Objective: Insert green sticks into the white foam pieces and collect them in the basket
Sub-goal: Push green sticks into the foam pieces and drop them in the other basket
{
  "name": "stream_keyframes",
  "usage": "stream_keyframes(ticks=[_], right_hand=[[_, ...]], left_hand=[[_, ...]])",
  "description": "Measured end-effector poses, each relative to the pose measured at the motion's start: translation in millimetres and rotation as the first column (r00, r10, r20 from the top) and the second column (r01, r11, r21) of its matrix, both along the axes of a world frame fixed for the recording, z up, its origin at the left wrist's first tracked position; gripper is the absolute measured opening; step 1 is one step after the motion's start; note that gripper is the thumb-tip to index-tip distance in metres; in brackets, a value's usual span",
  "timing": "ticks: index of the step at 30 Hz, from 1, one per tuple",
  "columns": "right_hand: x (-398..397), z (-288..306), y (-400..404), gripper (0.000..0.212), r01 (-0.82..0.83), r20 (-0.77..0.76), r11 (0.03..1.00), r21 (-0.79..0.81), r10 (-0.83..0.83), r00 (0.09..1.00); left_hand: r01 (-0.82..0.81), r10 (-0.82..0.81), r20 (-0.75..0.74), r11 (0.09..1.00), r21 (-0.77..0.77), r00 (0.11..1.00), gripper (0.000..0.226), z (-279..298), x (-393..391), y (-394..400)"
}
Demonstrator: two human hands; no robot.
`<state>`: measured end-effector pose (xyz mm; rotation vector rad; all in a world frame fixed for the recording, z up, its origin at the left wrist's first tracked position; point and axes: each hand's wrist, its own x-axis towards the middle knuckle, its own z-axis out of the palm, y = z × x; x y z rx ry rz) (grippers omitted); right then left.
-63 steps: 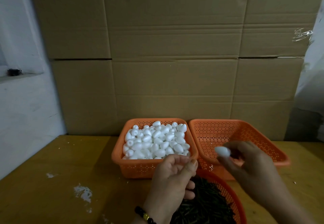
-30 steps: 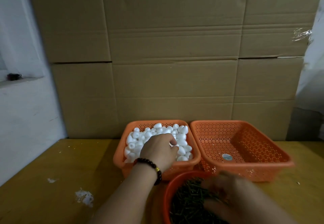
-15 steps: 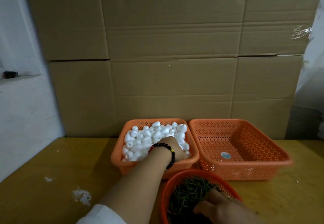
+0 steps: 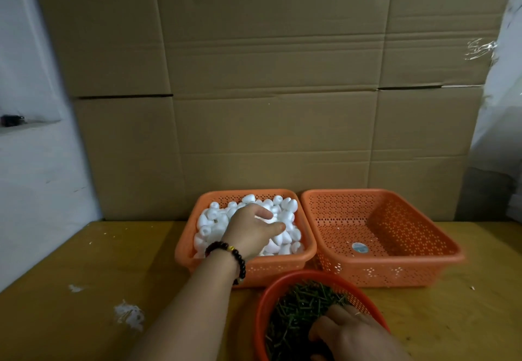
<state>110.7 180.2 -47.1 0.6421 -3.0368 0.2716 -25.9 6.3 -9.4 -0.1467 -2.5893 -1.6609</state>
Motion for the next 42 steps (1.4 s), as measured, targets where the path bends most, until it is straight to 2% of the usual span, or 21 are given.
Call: stream_keyframes(ticks=[2, 3, 6, 7, 9, 14, 19, 25, 31, 36, 42], right_hand=[[-0.8, -0.9, -0.3, 0.037, -0.001, -0.003, 1.000, 0.007, 0.001, 1.000], [-1.5, -1.7, -0.4, 0.037, -0.001, -0.005, 1.000, 0.008, 0.001, 1.000], [-3.3, -4.4, -0.3, 0.038, -0.001, -0.008, 1.000, 0.006, 0.001, 1.000], [-3.9, -5.0, -0.3, 0.038, -0.002, -0.010, 1.000, 0.009, 0.002, 1.000], [-4.3, -5.4, 0.0, 0.038, -0.004, -0.010, 1.000, 0.018, 0.004, 1.000], [-3.9, -5.0, 0.5, 0.039, -0.013, -0.023, 1.000, 0.017, 0.013, 1.000], [-4.3, -5.5, 0.2, 0.040, -0.013, -0.027, 1.000, 0.018, 0.014, 1.000], [-5.5, -6.7, 0.5, 0.041, -0.009, -0.026, 1.000, 0.019, 0.010, 1.000], [-5.0, -5.7, 0.5, 0.039, -0.015, -0.016, 1.000, 0.017, 0.015, 1.000], [-4.2, -3.5, -0.5, 0.039, -0.014, -0.008, 1.000, 0.021, 0.014, 1.000], [-3.3, -1.7, -0.6, 0.039, -0.016, -0.004, 0.999, 0.029, 0.016, 1.000]], left_hand=[[-0.034, 0.040, -0.022, 0.973, 0.230, 0.999, 0.030, -2.5, 11.4, -2.6], [-0.046, 0.056, -0.017, 0.931, 0.362, 0.998, 0.028, -2.8, 17.3, -4.9], [-0.051, 0.001, 0.068, 0.683, 0.728, 0.998, 0.026, -2.0, 36.4, -11.3], [-0.049, -0.035, 0.089, 0.613, 0.789, 0.995, 0.029, -2.2, 43.3, -11.6], [-0.057, -0.090, 0.122, 0.529, 0.847, 0.988, 0.034, -3.5, 56.5, -9.8], [-0.026, -0.258, 0.113, 0.316, 0.948, 0.960, 0.021, -5.1, 81.1, -3.6], [0.026, -0.333, 0.059, 0.245, 0.969, 0.941, 0.023, -5.5, 88.2, -1.5], [0.017, -0.395, 0.055, 0.175, 0.984, 0.917, 0.019, -2.3, 90.7, -3.3], [-0.010, -0.486, 0.045, 0.074, 0.997, 0.873, 0.028, -0.1, 92.4, -3.7], [-0.054, -0.490, 0.103, 0.114, 0.992, 0.866, 0.031, -3.9, 92.1, 0.3], [-0.152, -0.467, 0.184, 0.107, 0.983, 0.865, 0.050, -11.0, 88.9, 7.2]])
